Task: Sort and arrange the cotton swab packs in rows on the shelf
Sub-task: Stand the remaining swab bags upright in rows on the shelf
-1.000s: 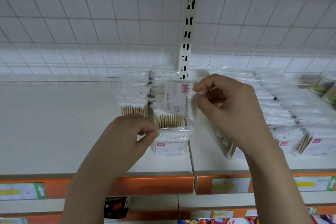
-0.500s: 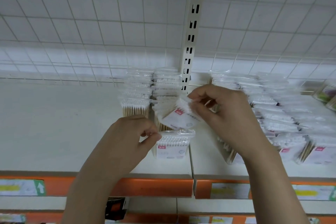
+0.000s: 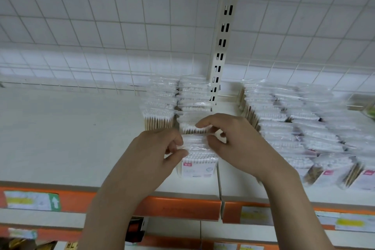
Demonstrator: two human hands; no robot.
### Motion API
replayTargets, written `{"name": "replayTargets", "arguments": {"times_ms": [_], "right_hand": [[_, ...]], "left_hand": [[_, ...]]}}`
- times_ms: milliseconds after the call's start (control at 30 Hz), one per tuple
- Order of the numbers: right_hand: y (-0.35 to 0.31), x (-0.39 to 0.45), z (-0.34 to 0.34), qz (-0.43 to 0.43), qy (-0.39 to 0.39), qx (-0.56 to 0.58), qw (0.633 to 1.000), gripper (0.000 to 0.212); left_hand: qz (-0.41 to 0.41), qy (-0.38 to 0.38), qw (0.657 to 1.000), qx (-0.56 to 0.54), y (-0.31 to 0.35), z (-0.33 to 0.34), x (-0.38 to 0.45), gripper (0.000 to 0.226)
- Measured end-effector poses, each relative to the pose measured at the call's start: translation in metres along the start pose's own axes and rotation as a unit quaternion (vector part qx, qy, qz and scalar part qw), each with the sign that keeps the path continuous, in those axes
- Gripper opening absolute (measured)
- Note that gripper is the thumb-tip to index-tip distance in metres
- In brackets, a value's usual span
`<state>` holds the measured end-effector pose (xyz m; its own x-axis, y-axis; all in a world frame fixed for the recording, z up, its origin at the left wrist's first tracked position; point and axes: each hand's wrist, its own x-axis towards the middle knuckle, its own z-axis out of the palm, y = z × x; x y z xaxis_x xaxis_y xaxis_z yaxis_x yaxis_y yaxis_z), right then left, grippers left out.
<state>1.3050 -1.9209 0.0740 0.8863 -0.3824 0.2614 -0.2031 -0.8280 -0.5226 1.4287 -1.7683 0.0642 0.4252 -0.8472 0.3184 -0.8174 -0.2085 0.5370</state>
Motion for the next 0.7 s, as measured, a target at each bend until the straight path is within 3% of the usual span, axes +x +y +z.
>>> {"name": "replayTargets", "arguments": {"times_ms": [133,600,700], "right_hand": [[0.010,-0.004,-0.002,0.032,-0.020,-0.002,0.999,0.025],[0.016,-0.017,-0.007,0.052,0.015,0.025,0.998,0.022],[0.016,-0.016,-0.010,0.057,0.033,0.018,0.998,0.026]], "left_hand": [[-0.003,0.002,1.000,-0.002,-0.001,-0.001,0.001,0.008],[0.017,-0.005,1.000,-0.005,-0.004,-0.006,0.004,0.003],[0.016,-0.006,1.000,-0.003,-0.005,-0.004,0.004,0.019]]}}
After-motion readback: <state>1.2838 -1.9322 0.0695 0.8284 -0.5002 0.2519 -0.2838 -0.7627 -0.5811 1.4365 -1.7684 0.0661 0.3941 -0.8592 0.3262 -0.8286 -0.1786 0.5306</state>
